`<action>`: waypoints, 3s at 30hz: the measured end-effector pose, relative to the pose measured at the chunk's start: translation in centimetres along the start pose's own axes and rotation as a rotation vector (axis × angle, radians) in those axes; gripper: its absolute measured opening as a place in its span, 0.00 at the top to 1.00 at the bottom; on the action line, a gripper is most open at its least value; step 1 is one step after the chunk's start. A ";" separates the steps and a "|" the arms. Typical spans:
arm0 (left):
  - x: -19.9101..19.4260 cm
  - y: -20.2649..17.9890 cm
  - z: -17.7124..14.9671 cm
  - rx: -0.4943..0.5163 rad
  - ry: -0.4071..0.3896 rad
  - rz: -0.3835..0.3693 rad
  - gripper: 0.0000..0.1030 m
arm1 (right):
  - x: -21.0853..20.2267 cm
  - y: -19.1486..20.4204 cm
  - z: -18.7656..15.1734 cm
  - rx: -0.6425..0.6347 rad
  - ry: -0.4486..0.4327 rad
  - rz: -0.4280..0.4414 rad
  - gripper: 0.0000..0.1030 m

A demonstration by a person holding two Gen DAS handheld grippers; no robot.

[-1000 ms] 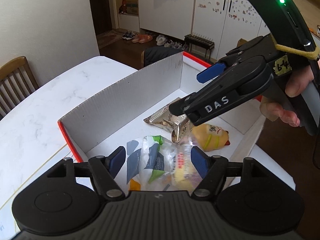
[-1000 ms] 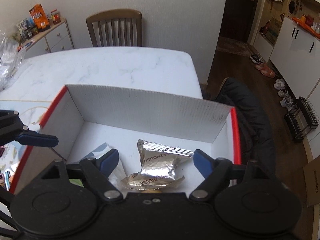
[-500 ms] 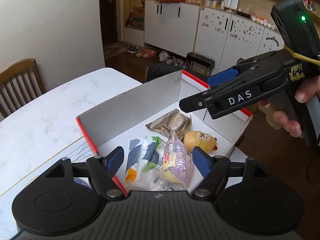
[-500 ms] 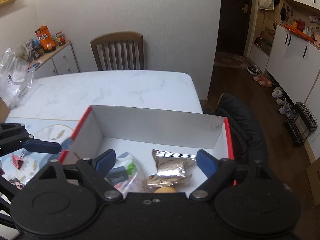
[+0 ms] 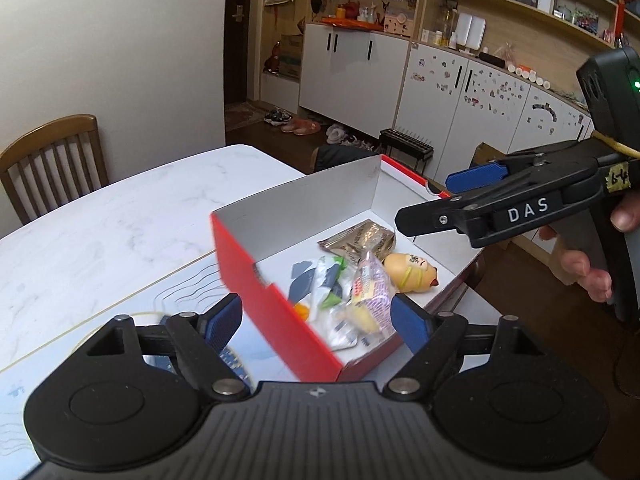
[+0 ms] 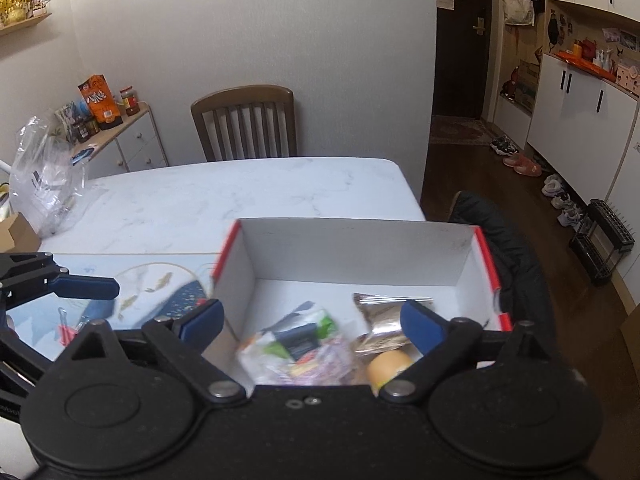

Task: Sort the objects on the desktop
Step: 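Withdraw both grippers from the shoebox toward the remaining table items, then grasp the pink sticky-note pad with the left gripper while the right grasps the cartoon-face packet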

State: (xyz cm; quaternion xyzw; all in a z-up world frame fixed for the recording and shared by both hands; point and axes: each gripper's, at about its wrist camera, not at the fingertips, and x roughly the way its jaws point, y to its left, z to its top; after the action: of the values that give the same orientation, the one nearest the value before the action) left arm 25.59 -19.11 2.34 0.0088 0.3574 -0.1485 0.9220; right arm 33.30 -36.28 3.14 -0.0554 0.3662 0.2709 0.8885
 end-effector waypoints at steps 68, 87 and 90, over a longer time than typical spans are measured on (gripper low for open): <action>-13.0 19.1 -24.6 -0.153 0.167 0.173 0.03 | 6.7 24.2 -10.6 -0.098 0.187 -0.011 0.03; -12.1 19.5 -26.2 -0.187 0.190 0.206 0.13 | 9.2 26.6 -11.7 -0.162 0.257 0.083 0.39; -12.1 19.5 -26.2 -0.195 0.193 0.208 0.21 | 9.4 26.6 -11.6 -0.162 0.266 0.092 0.45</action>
State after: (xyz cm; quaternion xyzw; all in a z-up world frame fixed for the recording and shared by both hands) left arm 5.39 5.96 -10.94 -0.0297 0.4542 -0.0154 0.8903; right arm 17.71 -13.04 -9.08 -0.1454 0.4596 0.3301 0.8116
